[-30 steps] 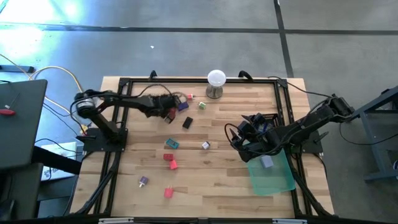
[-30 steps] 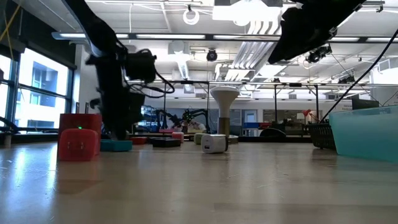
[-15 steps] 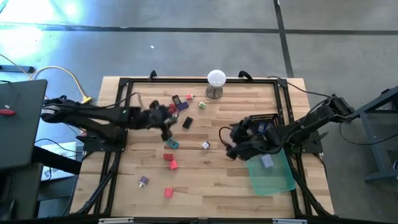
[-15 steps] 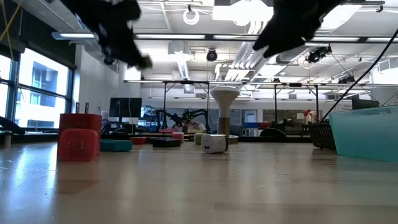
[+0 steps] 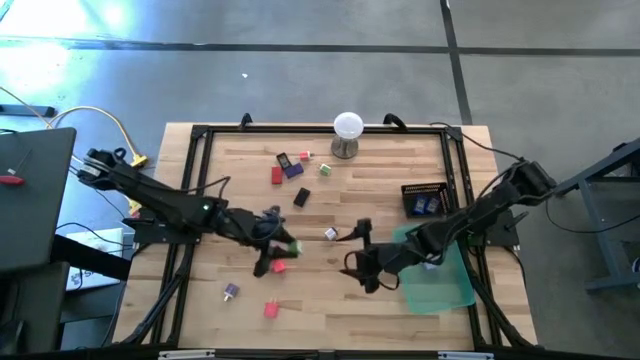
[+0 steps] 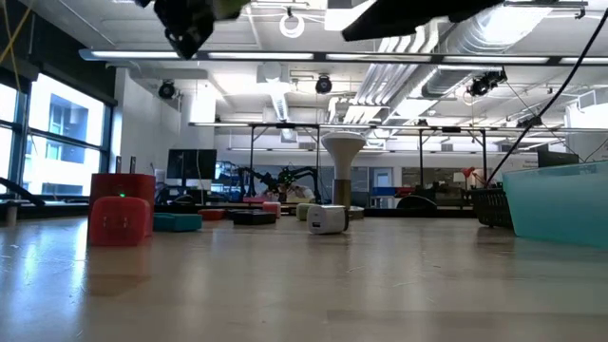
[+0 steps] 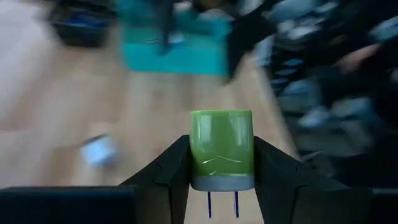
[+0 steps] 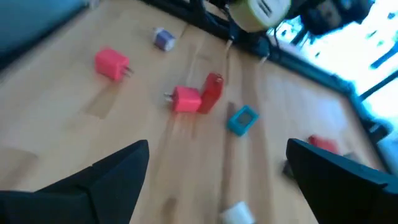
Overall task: Pick & Place Office items
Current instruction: Put the green charger adapter into the green bin
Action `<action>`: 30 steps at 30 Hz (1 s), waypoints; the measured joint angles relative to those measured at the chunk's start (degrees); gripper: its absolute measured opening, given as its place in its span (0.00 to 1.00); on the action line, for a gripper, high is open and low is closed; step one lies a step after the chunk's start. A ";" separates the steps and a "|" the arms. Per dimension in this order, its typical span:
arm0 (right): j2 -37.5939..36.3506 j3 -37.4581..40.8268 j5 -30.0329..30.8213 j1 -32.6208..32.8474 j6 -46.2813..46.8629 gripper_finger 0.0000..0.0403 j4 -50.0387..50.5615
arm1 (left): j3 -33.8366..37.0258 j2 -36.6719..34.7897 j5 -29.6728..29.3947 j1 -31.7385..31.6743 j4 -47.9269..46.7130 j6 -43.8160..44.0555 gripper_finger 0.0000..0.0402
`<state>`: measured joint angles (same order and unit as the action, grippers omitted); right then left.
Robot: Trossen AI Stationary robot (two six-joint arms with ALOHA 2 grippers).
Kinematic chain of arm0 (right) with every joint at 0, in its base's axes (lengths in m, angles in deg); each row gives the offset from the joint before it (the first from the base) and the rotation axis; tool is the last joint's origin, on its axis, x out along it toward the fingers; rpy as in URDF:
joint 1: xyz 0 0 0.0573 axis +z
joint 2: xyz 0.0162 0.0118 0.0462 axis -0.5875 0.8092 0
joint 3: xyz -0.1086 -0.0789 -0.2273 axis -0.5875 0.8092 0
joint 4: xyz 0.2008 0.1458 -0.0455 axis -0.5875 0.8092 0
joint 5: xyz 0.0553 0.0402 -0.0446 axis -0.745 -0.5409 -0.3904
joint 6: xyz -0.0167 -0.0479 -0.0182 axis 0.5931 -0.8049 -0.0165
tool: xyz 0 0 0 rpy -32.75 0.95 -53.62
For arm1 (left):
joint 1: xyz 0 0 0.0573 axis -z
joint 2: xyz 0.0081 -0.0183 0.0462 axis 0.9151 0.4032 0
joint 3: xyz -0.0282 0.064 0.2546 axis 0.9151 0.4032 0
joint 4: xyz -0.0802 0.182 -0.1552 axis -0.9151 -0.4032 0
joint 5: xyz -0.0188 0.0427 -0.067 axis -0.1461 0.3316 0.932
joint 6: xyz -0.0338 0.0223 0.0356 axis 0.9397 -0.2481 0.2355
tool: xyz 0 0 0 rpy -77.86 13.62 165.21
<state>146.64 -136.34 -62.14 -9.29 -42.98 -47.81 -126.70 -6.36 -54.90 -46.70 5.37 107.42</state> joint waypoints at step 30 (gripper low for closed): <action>7.56 -0.09 -3.41 -0.65 -13.74 0.91 -18.66 | -0.62 25.38 35.17 -13.11 33.97 23.07 0.33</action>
<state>154.20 -136.43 -65.55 -9.94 -56.73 -66.47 -127.32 19.01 -19.74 -59.81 39.33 130.50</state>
